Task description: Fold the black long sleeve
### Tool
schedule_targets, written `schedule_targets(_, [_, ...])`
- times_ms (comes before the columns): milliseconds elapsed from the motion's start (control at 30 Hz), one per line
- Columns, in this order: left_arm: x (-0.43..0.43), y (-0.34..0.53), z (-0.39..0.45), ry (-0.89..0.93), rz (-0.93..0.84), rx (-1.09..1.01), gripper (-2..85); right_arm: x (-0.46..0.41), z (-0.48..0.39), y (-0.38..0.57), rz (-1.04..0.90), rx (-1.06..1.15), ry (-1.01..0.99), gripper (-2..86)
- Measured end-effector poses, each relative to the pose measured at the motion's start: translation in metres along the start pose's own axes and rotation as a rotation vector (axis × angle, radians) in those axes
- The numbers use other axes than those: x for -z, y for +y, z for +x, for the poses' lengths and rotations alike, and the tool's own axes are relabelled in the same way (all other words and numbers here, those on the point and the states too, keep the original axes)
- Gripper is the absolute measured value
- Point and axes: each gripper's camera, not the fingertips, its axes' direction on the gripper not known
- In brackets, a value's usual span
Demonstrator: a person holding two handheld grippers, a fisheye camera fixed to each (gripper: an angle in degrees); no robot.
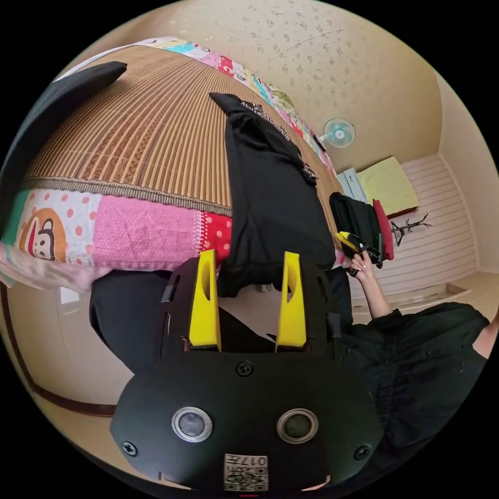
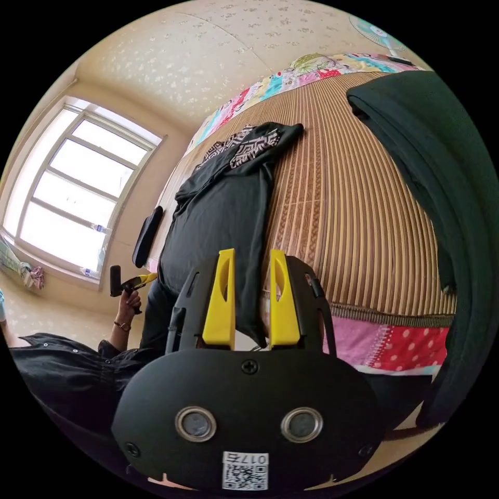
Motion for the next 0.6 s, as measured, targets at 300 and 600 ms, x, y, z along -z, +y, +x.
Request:
schedule_targets(300, [-0.026, -0.035, 0.001, -0.082, -0.228, -0.061, 15.9, 0.011, 0.007, 0.030, -0.226, 0.067, -0.077, 11.1])
schedule_targets(600, [-0.060, -0.040, -0.007, 0.094, -0.236, -0.094, 4.0, 0.011, -0.009, 0.037, -0.344, 0.092, -0.220, 3.8])
